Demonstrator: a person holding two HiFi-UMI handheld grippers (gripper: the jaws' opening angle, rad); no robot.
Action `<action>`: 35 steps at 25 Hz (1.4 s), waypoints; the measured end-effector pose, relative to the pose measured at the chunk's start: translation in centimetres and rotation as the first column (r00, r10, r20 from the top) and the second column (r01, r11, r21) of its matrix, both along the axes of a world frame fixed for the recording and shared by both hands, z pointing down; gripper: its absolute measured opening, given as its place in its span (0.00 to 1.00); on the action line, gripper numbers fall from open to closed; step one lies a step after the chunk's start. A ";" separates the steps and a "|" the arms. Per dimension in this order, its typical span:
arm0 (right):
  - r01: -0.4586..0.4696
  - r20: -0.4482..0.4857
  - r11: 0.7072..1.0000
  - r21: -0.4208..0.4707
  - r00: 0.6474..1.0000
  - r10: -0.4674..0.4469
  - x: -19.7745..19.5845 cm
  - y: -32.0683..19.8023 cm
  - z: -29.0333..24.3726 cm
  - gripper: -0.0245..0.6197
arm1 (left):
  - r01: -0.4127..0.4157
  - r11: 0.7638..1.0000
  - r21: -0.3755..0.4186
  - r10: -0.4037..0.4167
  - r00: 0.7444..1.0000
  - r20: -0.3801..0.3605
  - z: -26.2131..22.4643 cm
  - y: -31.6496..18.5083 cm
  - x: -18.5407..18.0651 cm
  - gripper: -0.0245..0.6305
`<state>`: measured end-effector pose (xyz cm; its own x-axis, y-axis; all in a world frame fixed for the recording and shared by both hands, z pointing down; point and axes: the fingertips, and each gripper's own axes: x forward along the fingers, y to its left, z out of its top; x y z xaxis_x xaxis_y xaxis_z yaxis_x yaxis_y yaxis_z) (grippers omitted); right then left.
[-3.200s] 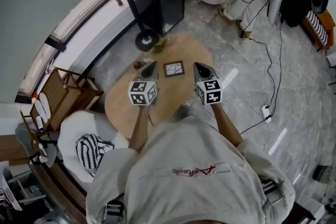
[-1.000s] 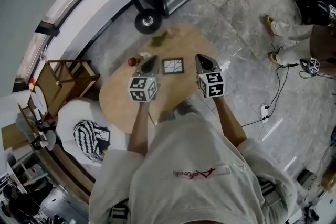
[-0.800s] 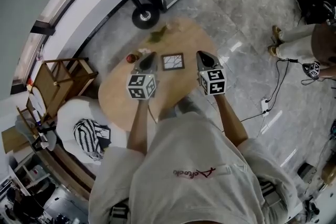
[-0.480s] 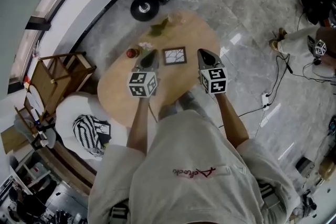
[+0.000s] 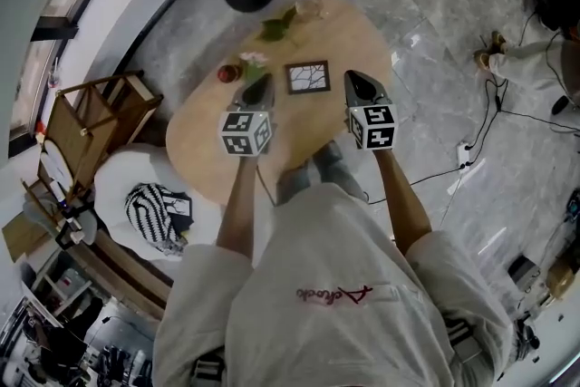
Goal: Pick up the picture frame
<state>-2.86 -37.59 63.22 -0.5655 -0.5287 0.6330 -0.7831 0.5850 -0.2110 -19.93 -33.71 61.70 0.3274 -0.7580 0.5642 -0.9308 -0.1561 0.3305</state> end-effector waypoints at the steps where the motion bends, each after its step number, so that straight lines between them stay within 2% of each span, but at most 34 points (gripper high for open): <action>1: -0.003 -0.002 1.000 -0.005 1.000 0.003 0.0 0.1 0.5 0.05 | 0.002 1.000 -0.006 -0.002 1.000 -0.002 0.5 0.2 -0.1 0.04; 23: 0.002 -0.053 0.981 -0.196 0.998 -0.012 0.8 7.2 15.2 0.05 | 0.017 0.985 -0.174 -0.028 0.998 -0.060 15.5 5.2 0.7 0.04; 35: 0.006 -0.059 0.964 -0.266 0.998 -0.023 0.9 10.0 22.6 0.05 | 0.026 0.973 -0.230 -0.046 0.996 -0.081 22.7 7.3 1.6 0.04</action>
<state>-1.97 -27.58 85.82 -0.5279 -0.3285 0.7832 -0.7911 0.5258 -0.3126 -18.34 -26.43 84.41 0.3563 -0.6245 0.6950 -0.9015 -0.0342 0.4314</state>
